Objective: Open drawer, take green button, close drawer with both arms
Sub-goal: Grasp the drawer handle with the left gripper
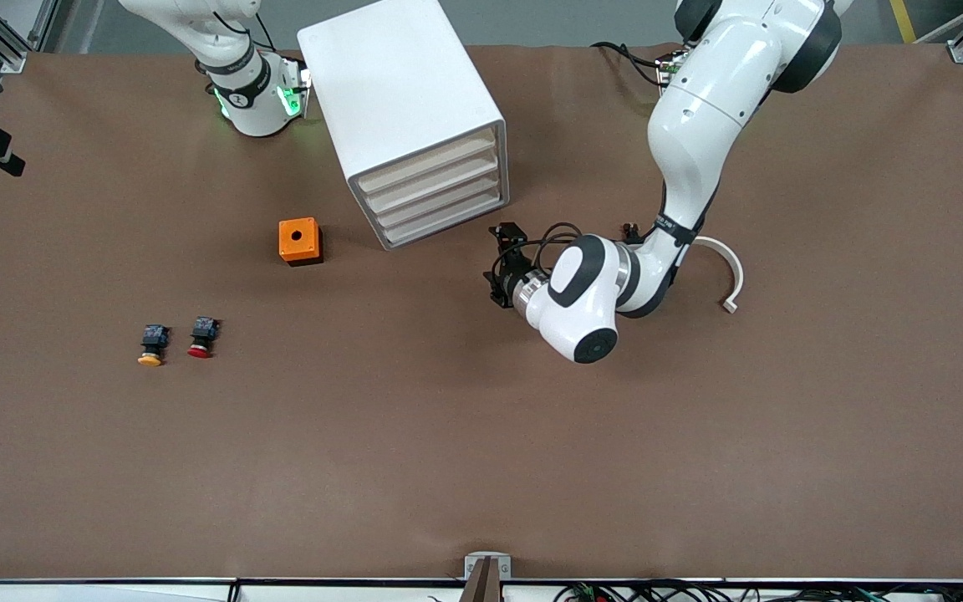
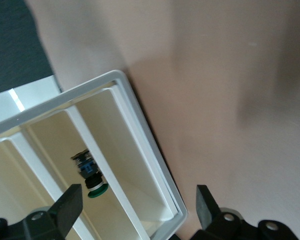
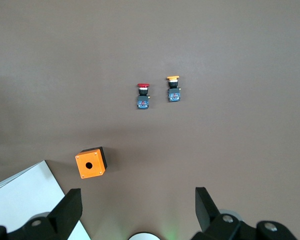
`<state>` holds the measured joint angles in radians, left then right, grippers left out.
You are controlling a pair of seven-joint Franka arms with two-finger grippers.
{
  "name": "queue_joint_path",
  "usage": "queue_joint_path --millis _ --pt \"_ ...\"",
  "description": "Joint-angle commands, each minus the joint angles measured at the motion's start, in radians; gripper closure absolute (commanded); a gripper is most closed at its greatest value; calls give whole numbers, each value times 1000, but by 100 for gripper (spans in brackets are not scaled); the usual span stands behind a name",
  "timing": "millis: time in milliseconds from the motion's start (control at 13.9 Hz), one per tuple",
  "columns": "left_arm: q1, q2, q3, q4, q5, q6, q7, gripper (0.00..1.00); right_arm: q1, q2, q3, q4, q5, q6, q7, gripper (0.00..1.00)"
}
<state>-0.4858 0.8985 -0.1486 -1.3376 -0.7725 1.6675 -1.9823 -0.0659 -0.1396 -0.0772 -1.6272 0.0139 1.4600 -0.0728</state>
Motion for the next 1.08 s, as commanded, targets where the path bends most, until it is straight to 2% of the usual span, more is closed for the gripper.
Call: queue_joint_path --millis 0,216,360,505,649,793,1009 --pt "-8 45 6 35 -31 -49 -110 0 -14 67 8 35 -14 -1 -7 0" --pt "-8 88 4 34 -74 -162 -182 0 -15 164 8 78 -26 5 -7 0" --pt "-8 106 4 32 -97 -235 -188 0 -18 190 8 109 -31 5 -8 0" --pt "-11 126 4 32 -123 -264 -187 0 -17 212 8 110 -72 7 -7 0" --pt "-13 134 4 32 -139 -272 -187 0 -11 294 10 116 -109 8 -7 0" --pt "-25 140 4 32 -140 -276 -188 0 -18 299 10 122 -101 13 -10 0" --pt "-34 146 4 32 -162 -276 -188 28 -8 318 10 138 -120 19 17 0"
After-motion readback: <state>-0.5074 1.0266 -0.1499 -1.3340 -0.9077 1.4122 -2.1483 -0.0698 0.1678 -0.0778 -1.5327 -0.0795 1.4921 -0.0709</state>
